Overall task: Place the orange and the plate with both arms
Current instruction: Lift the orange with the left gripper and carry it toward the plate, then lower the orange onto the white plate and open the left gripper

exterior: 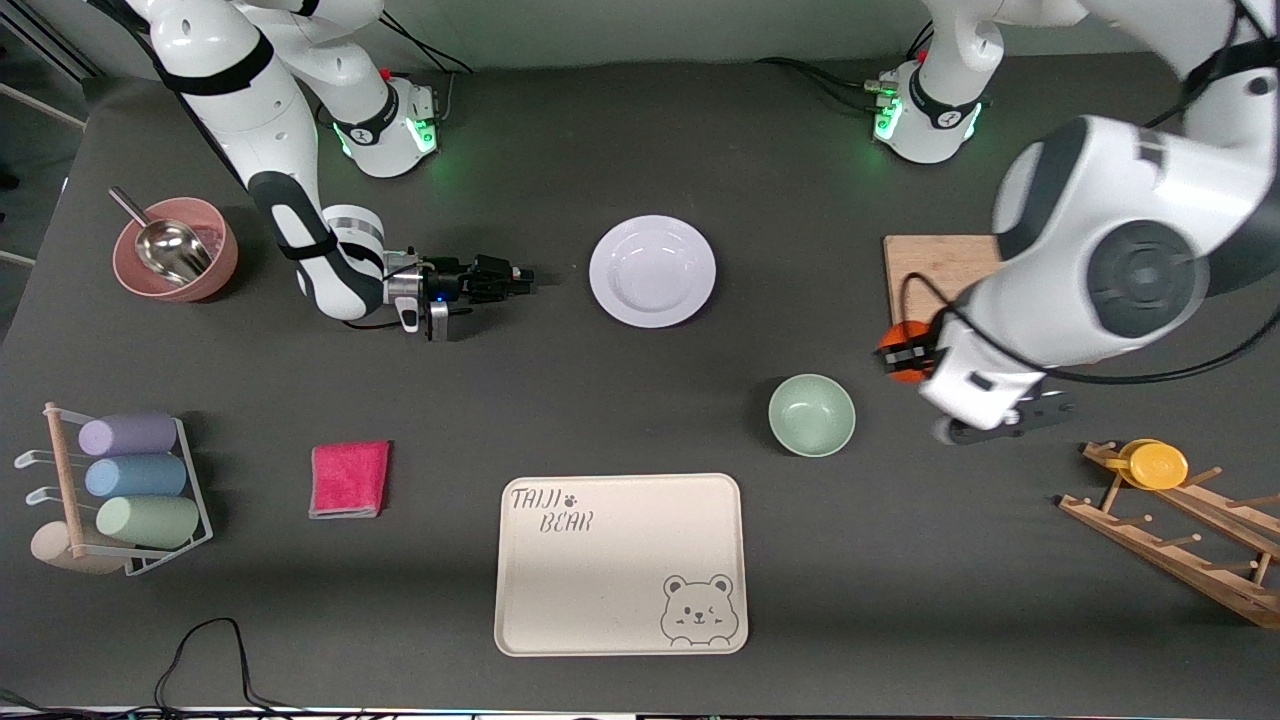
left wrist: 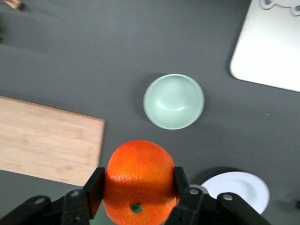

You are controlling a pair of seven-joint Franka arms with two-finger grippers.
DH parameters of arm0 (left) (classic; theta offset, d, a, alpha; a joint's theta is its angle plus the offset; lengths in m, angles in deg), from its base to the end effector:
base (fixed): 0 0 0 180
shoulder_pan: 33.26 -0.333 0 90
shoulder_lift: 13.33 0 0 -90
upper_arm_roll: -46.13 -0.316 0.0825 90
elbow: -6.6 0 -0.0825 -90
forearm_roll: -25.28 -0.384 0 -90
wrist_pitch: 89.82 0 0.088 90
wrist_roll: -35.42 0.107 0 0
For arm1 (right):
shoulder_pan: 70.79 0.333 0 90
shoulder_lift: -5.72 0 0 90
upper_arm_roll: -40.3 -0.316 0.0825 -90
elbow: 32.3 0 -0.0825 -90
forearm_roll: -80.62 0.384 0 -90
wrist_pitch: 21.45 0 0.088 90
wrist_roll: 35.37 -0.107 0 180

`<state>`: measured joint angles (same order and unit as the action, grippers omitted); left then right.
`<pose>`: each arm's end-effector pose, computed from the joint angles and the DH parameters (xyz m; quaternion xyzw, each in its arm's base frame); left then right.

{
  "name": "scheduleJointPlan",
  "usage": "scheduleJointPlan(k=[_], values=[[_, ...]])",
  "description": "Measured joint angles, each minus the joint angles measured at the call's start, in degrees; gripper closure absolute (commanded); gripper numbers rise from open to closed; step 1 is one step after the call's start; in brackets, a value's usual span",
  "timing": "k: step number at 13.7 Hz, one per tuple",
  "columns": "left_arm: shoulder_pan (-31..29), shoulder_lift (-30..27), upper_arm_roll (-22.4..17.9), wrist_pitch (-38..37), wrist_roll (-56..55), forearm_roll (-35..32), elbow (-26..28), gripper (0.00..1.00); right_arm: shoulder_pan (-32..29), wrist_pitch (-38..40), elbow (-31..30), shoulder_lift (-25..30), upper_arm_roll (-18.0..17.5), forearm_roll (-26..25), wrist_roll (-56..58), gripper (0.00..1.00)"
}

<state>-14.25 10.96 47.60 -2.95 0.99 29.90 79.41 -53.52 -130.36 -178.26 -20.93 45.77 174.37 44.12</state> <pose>0.6201 -0.2377 0.5011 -0.9874 -0.1229 0.1000 0.0005 0.3451 0.1394 0.0897 -0.8222 -0.0264 0.0415 0.5671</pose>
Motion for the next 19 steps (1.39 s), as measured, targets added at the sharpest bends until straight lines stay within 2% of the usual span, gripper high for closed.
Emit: scheduleJointPlan(k=[3, 5, 8, 12, 16, 19], values=[[3.7, 6.2, 0.3, 2.5, -6.1, 0.2, -6.3, 1.00, 0.0, 0.0, 0.0, -0.1, 0.0, 0.0, 0.0, 0.53], [4.2, 9.2, 2.1, 5.1, -9.5, 0.4, -8.3, 1.00, -0.1, 0.1, 0.1, -0.1, 0.0, 0.0, 0.0, 0.53], [5.2, 11.7, 4.5, 7.7, -14.5, 0.5, -9.1, 1.00, -0.1, 0.1, 0.1, -0.1, 0.0, 0.0, 0.1, 0.53], [8.8, 13.2, 5.0, 9.0, -19.9, 0.5, -9.0, 1.00, -0.1, 0.1, 0.2, -0.2, 0.0, 0.0, 0.1, 0.53], [17.1, 13.8, 5.1, 11.1, -24.8, 0.3, -5.0, 1.00, -0.1, 0.1, 0.3, -0.3, 0.0, 0.0, 0.1, 0.53], [21.9, 11.1, 5.1, 18.6, -26.9, 0.2, 3.6, 1.00, -0.2, 0.1, 0.3, -0.3, 0.0, 0.0, 0.1, 0.53]])
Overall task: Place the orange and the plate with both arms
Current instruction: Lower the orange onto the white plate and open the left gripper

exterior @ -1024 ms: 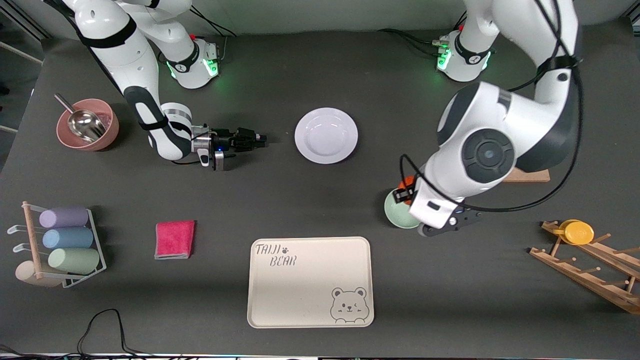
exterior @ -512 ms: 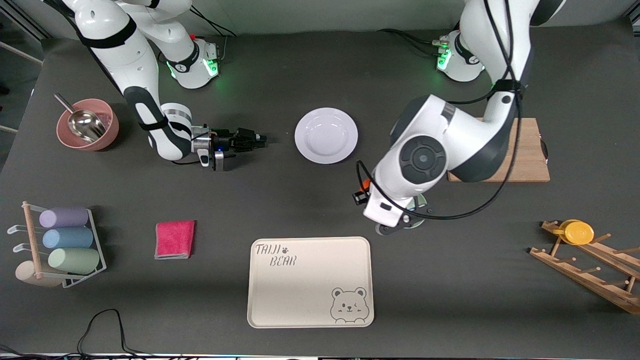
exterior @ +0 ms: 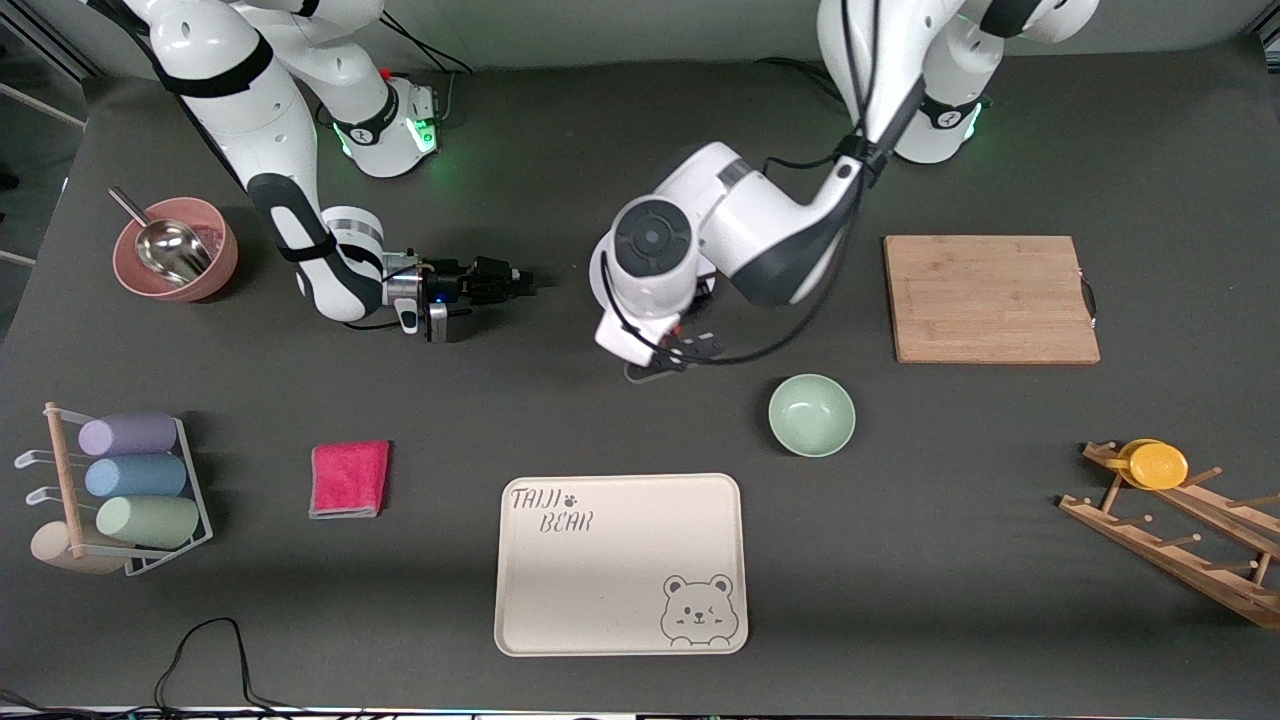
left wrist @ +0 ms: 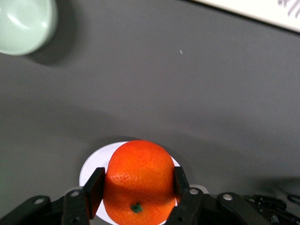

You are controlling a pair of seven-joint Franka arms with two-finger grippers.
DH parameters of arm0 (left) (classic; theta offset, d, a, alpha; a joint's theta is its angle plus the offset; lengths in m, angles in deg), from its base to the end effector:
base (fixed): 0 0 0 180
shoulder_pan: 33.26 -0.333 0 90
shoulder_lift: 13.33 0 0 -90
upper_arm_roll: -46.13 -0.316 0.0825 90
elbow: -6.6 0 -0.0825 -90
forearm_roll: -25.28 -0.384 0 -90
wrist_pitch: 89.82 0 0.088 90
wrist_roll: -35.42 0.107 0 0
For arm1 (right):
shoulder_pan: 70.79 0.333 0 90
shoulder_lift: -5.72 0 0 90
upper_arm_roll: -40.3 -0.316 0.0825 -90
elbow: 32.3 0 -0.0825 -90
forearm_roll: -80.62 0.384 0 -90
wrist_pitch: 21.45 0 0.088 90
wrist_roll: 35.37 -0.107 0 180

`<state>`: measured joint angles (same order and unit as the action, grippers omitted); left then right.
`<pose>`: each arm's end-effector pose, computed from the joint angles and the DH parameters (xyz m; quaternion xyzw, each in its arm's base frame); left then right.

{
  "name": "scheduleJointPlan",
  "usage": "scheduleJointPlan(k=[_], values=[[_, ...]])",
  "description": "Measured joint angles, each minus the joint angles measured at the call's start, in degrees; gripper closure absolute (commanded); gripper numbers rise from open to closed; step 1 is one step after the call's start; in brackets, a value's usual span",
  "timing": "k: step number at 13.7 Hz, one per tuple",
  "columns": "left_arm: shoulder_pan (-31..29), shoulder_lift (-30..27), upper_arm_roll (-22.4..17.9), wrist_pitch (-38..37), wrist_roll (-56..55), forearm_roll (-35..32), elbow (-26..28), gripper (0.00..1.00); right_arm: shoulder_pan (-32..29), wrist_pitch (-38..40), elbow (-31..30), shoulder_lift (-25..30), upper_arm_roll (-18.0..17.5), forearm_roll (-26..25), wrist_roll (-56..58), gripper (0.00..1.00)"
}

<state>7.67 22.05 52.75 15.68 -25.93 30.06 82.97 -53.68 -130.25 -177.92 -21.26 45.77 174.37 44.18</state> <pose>0.4892 -0.5191 0.3641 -0.9858 -0.1415 0.0903 0.0001 0.3469 0.1389 0.0886 -0.8218 -0.0259 0.0405 0.5678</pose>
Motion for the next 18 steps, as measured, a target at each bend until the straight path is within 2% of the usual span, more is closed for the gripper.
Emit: scheduleJointPlan(k=[4, 8, 11, 14, 15, 16, 18], values=[[3.3, -6.4, 0.0, 12.9, -0.1, 0.0, 17.4, 1.00, 0.0, 0.0, 0.1, 0.0, 0.0, 0.0, 0.0, 0.53], [6.5, -7.3, 0.0, 24.2, -1.0, 0.0, 29.2, 1.00, 0.0, 0.0, 0.1, -0.1, 0.0, 0.0, 0.0, 0.53], [8.6, -7.1, 0.0, 29.6, -4.3, 0.0, 33.7, 1.00, 0.0, 0.0, 0.1, -0.1, 0.0, 0.0, 0.0, 0.53], [10.4, -6.5, 0.0, 30.4, -6.5, 0.0, 34.3, 1.00, 0.0, 0.0, 0.1, -0.1, 0.0, 0.0, 0.0, 0.53], [10.7, -6.5, 0.0, 30.4, -6.8, 0.0, 34.4, 0.26, 0.0, 0.0, 0.1, -0.1, 0.0, 0.0, 0.0, 0.53], [10.9, -6.5, -0.1, 30.4, -7.0, 0.0, 34.4, 0.00, 0.0, 0.0, 0.1, -0.1, 0.0, 0.0, 0.0, 0.53], [10.9, -6.5, -0.2, 30.4, -7.1, 0.0, 34.5, 0.00, 0.0, 0.0, 0.1, -0.1, 0.0, 0.0, 0.0, 0.53]])
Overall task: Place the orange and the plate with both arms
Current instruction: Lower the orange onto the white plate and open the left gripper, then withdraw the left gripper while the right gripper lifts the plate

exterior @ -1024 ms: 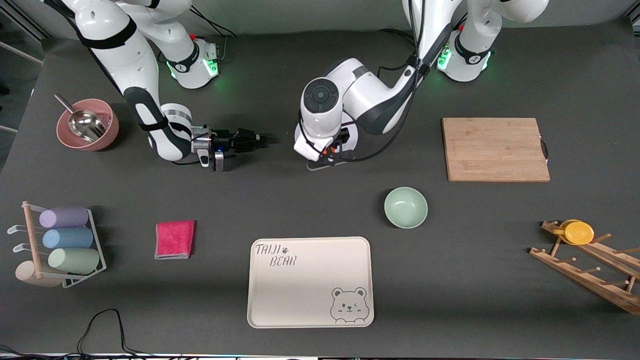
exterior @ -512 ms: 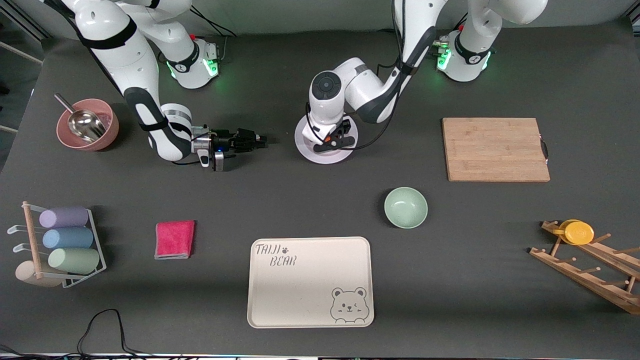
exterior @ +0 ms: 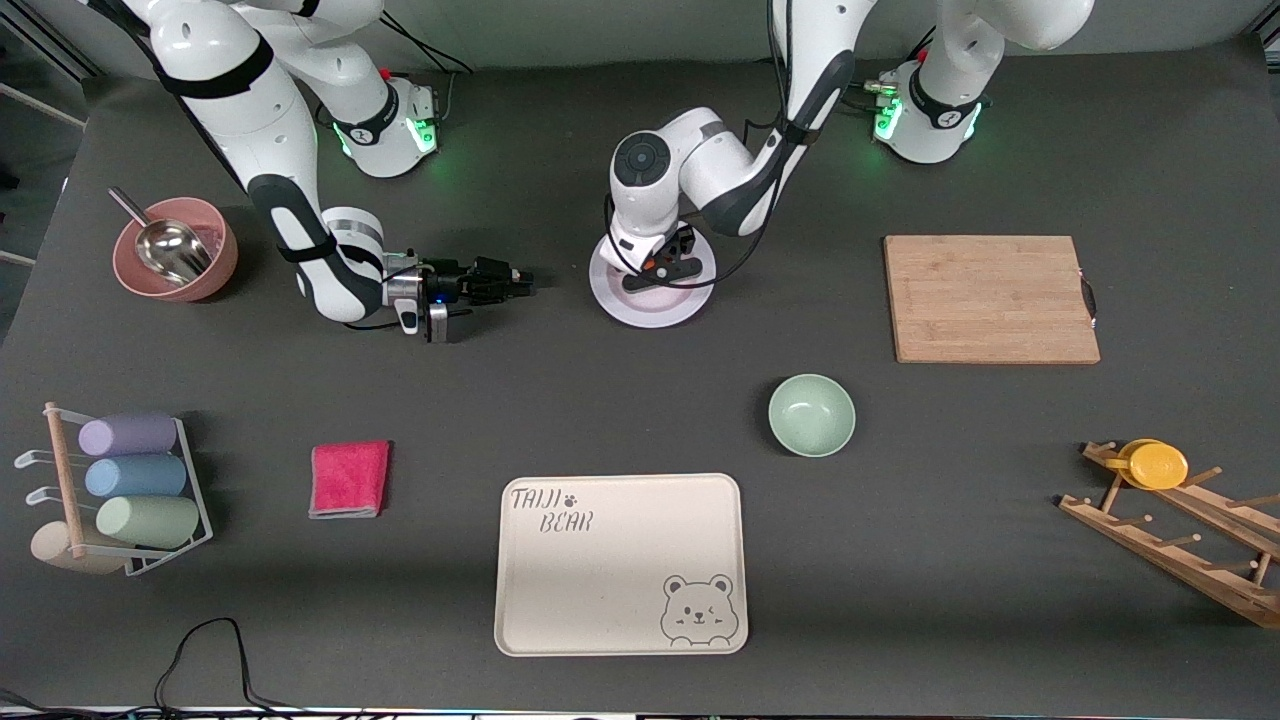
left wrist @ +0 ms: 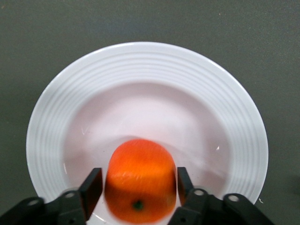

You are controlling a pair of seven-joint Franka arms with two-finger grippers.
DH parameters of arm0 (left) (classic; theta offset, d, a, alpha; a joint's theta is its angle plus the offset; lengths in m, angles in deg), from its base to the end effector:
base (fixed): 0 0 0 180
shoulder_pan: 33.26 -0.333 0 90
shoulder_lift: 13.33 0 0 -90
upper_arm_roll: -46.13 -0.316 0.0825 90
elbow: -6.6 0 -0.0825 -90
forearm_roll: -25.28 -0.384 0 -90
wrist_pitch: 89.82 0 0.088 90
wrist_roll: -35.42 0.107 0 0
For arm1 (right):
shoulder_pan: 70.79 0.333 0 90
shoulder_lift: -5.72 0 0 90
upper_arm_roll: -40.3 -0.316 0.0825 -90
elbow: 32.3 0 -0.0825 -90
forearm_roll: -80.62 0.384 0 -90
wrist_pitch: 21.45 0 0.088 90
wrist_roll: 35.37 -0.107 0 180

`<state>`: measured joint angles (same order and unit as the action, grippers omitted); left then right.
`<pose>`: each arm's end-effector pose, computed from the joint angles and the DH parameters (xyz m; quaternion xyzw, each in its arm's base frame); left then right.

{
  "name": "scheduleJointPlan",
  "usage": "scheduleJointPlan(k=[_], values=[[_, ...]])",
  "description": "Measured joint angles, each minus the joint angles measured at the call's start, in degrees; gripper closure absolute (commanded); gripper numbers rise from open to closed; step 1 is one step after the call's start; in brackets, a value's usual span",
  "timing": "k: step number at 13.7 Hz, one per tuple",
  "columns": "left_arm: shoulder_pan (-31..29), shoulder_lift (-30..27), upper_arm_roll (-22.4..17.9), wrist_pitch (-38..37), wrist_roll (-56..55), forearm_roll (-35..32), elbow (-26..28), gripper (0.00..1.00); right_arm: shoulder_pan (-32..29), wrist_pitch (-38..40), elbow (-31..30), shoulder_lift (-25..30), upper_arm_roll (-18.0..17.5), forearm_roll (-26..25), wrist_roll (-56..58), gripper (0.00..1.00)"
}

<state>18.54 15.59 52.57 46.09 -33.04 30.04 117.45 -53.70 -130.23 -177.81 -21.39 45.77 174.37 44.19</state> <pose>0.3260 -0.5238 0.2190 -0.9900 -0.1255 0.0640 0.0045 0.3474 0.1389 0.0880 -0.8217 -0.0258 0.0405 0.5678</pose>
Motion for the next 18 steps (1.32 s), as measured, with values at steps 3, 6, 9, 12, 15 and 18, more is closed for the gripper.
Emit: scheduleJointPlan(k=[3, 6, 9, 12, 15, 18], values=[[0.0, -0.2, -0.5, 0.0, -0.1, 0.0, -0.1, 0.00, 0.0, 0.0, 0.0, 0.0, 0.0, 0.0, 0.0, 0.53], [-2.3, -3.8, -1.9, -1.9, -0.1, 0.0, -1.2, 0.00, 0.0, 0.0, 0.0, 0.0, 0.0, 0.0, 0.0, 0.53], [-11.8, -12.5, -2.6, -10.4, 3.9, -0.2, -3.4, 0.00, 0.1, 0.0, 0.0, 0.0, 0.0, 0.7, 0.0, 0.53], [-23.1, -18.8, -3.1, -20.5, 16.5, -0.3, -5.5, 0.00, 1.9, 0.3, 0.3, -0.2, -0.9, 6.9, 0.0, 0.53], [-33.8, -19.9, -3.3, -28.4, 27.7, -0.7, -8.5, 0.00, 6.0, 0.2, 1.5, -0.8, -2.1, 13.1, 0.0, 0.53], [-42.3, -21.9, -3.4, -35.2, 39.5, -3.9, -11.0, 0.00, 9.1, 0.0, 3.1, -1.9, -3.6, 17.9, 0.0, 0.53]])
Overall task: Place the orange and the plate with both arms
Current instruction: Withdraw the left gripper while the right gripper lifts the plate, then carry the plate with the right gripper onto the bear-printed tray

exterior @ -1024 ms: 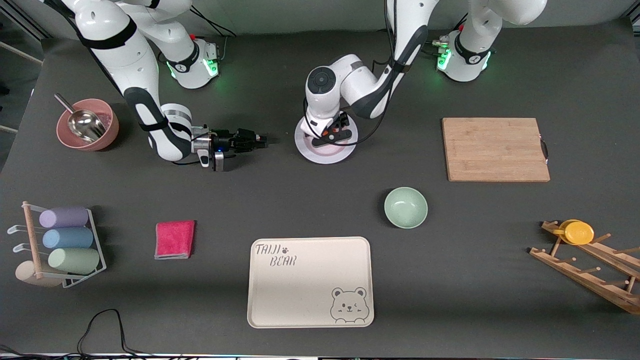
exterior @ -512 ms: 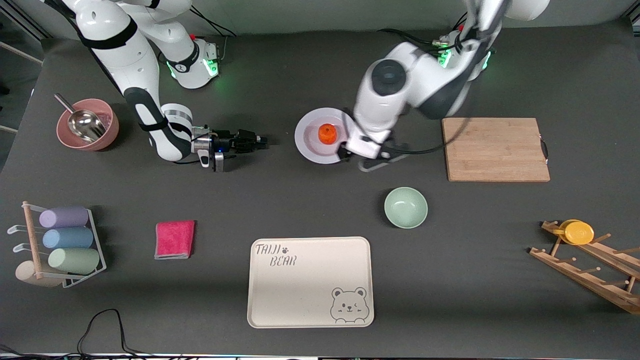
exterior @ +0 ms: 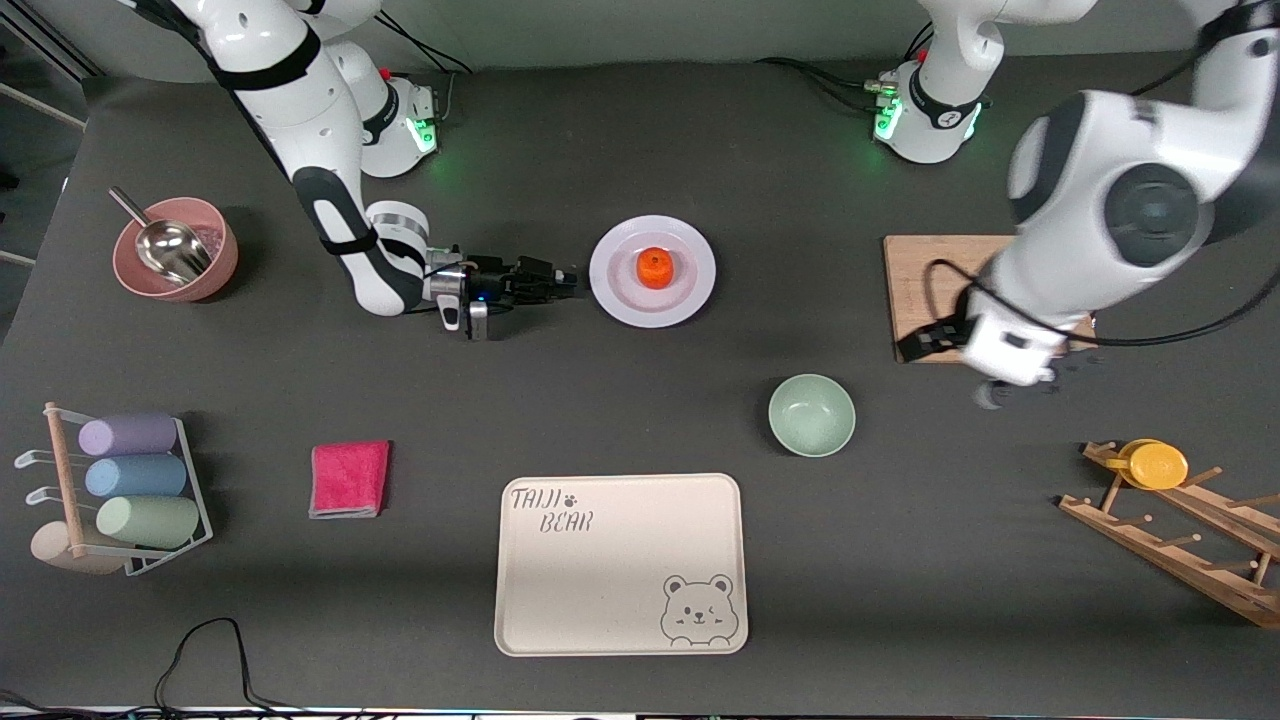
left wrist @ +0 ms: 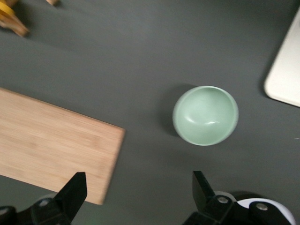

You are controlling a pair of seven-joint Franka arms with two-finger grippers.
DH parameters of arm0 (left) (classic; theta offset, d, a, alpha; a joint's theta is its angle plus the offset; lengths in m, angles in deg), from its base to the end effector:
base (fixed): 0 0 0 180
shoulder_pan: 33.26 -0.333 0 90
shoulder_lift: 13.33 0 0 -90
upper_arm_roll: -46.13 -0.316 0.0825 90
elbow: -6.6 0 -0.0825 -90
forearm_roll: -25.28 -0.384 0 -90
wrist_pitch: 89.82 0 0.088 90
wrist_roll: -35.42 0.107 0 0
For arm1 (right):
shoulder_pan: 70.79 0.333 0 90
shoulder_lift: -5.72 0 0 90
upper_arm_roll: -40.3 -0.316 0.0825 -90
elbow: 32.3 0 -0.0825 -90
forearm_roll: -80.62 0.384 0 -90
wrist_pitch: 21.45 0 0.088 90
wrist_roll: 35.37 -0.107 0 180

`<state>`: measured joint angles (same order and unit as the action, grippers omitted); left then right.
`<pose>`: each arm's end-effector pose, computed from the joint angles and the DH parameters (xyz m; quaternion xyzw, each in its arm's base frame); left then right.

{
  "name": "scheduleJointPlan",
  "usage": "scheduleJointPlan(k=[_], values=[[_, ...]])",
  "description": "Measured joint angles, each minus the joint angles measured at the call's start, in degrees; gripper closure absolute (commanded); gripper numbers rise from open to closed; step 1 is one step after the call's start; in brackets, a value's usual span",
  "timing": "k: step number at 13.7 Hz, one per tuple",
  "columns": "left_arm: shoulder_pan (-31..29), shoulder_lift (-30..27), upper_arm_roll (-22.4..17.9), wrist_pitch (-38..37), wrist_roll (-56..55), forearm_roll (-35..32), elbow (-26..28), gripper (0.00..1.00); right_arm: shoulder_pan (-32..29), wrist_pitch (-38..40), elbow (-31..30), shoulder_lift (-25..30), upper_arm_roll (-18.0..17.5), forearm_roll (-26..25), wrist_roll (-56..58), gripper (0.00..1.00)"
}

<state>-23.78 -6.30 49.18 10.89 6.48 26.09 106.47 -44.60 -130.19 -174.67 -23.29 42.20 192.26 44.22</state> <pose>0.5739 -0.1276 0.4881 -0.9880 -0.1442 0.0540 0.0096 0.3454 0.2279 0.0887 -0.7997 0.0095 0.0107 0.6002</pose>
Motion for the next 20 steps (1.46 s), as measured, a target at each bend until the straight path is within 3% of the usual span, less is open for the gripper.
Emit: scheduleJointPlan(k=[4, 7, 9, 11, 16, 20], values=[[-6.4, -3.6, -0.9, -2.3, 11.7, -1.6, -0.1, 0.00, 3.0, -1.5, 2.6, -2.0, -0.6, 2.8, 0.1, 0.53], [-6.0, -5.5, -5.8, -5.4, 18.1, -1.8, -0.1, 0.00, 3.1, -3.7, 3.6, -2.4, -1.8, 3.0, 0.1, 0.55], [-5.5, -6.7, -8.4, -6.5, 20.1, -3.4, -0.2, 0.00, 3.1, -3.8, 3.9, -2.5, -2.2, 3.0, 0.1, 0.83], [-5.6, -7.2, -8.9, -6.5, 20.3, -5.0, -0.7, 0.00, 3.1, -3.9, 4.0, -2.6, -2.2, 3.0, 0.2, 1.00], [-11.6, -7.1, -1.6, -7.2, 20.3, -5.5, -1.9, 0.00, 3.0, -3.7, 4.9, -2.6, -2.2, 3.1, 0.2, 1.00], [-12.2, -6.8, -1.3, -7.7, 20.3, -5.6, -2.2, 0.00, 1.2, -3.8, 7.4, -0.9, -2.2, 3.3, -0.8, 1.00]])
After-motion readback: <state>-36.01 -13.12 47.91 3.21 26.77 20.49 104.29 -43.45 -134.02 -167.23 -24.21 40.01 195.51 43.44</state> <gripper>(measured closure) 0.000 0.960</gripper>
